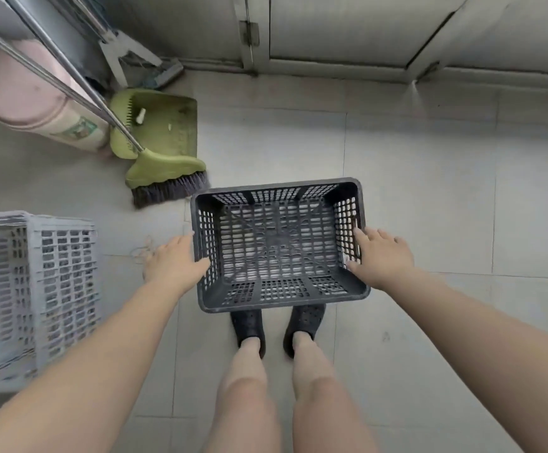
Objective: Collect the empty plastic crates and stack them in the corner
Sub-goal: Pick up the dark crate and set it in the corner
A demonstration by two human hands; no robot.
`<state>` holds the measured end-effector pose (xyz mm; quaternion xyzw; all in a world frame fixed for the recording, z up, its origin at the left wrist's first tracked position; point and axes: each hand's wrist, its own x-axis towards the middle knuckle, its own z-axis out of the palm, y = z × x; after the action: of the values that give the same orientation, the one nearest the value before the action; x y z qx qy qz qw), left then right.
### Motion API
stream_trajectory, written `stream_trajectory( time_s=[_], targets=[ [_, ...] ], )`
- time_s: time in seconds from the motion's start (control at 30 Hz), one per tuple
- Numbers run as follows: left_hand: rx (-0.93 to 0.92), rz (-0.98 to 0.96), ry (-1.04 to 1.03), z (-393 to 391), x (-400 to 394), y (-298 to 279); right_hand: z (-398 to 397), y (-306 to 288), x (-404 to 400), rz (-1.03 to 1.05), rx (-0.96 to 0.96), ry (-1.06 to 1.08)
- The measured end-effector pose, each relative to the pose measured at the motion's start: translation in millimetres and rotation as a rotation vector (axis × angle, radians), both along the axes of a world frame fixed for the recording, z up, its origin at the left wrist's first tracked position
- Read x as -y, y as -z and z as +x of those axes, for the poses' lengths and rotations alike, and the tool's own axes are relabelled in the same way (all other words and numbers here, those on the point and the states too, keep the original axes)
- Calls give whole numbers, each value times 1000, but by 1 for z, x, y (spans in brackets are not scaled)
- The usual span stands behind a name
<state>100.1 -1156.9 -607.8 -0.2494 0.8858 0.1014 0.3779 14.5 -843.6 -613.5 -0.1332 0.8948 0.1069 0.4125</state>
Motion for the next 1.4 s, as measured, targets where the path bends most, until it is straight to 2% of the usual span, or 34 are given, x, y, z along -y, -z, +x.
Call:
stream_trajectory(
  time_s=[0.3,0.4,0.53,0.63,0.7,0.83,0.93,1.0,1.17,1.4],
  targets=[
    [16,-38,-77,17,3,159,12,166,-34,85,5,127],
    [-8,-48,-148,22,17,200,17,203,-36,60,-73,266],
    [-50,35,-407,37,29,242,19,240,-34,-39,-115,557],
    [-174,178,-703,39,27,257,12,259,-35,-97,-210,742],
    [-255,255,-903,36,30,263,3,266,-37,-158,-277,940],
    [-249,398,-1194,30,40,279,-16,277,-45,-285,-245,1271],
    [-129,443,-1222,28,50,290,-25,289,-58,-384,-137,1468],
    [-61,466,-1207,27,54,294,-30,291,-66,-420,-38,1513],
    [-40,479,-1220,25,53,297,-35,288,-79,-491,181,1494],
    [-27,437,-1223,29,54,278,-29,274,-78,-414,234,1452]
  ],
)
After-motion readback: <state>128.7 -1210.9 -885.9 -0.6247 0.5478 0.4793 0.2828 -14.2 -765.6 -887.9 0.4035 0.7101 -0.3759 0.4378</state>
